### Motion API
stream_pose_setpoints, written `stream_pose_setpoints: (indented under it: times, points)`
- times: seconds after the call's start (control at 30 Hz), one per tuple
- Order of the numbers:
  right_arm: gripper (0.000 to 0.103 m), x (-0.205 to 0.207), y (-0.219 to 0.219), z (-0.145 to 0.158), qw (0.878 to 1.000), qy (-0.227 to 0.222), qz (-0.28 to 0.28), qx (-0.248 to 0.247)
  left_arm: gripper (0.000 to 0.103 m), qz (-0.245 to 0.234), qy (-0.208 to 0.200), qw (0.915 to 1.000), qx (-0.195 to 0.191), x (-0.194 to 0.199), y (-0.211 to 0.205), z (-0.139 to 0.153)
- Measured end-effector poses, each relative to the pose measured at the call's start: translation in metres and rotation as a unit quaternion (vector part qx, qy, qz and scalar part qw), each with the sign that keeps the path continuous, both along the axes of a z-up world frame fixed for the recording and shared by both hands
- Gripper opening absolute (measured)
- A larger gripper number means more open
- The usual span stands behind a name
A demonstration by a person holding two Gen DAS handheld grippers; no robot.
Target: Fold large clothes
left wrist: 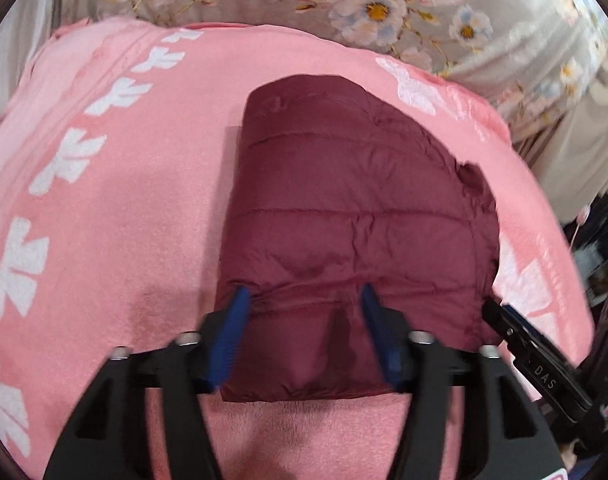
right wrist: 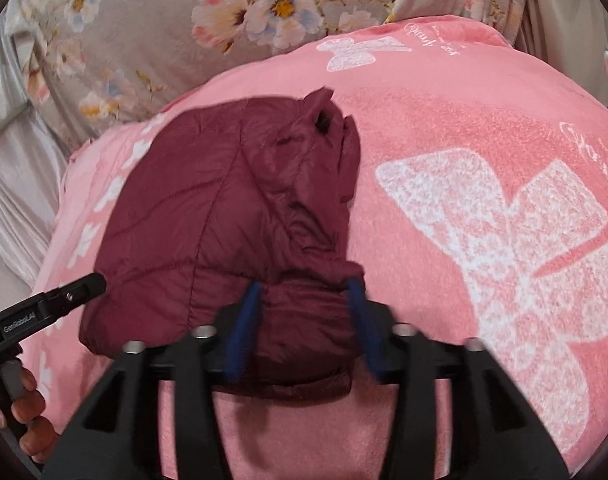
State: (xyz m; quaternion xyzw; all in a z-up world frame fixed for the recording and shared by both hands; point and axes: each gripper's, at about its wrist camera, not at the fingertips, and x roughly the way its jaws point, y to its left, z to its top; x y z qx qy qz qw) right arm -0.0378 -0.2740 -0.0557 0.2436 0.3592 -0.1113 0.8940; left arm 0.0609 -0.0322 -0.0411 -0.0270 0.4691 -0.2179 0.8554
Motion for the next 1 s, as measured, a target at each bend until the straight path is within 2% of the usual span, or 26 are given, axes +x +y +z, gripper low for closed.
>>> stream_pose_setpoints:
  times: [0.1,0.17,0.23,0.37,0.47,0.53,0.77,0.9,1.0]
  points:
    - [0.064,0.002,-0.016,0.000,0.999,-0.005,-0.011,0.031,0.071,0.039,0.002,0.9992,-0.010,0.013,0.019,0.003]
    - [0.064,0.008,-0.028,-0.009,0.997,0.001,-0.008,0.075,0.071,0.044,0.027,0.9985,-0.019,0.024,0.027,-0.004]
    - [0.064,0.015,-0.035,-0.019,0.993,0.006,-0.001,0.114,0.071,0.040,0.070,0.9959,-0.040,0.035,0.030,-0.017]
    - [0.067,0.026,-0.041,-0.034,0.984,0.001,0.007,0.179,0.071,0.026,0.118,0.9893,-0.082,0.045,0.027,-0.034]
    - [0.070,0.031,-0.042,-0.036,0.979,-0.009,0.013,0.203,0.080,0.012,0.138,0.9842,-0.111,0.051,0.018,-0.042]
    - [0.073,0.036,-0.042,-0.038,0.975,-0.014,0.019,0.221,0.087,0.000,0.138,0.9831,-0.120,0.055,0.010,-0.043]
    - [0.074,0.055,-0.038,-0.039,0.968,-0.019,0.033,0.249,0.088,-0.014,0.129,0.9858,-0.107,0.060,-0.011,-0.040]
    - [0.069,0.064,-0.029,-0.033,0.970,-0.014,0.039,0.238,0.079,-0.022,0.095,0.9926,-0.073,0.052,-0.019,-0.029]
    - [0.054,0.062,-0.023,-0.023,0.978,-0.014,0.037,0.202,0.067,-0.034,0.058,0.9970,-0.037,0.042,-0.028,-0.015]
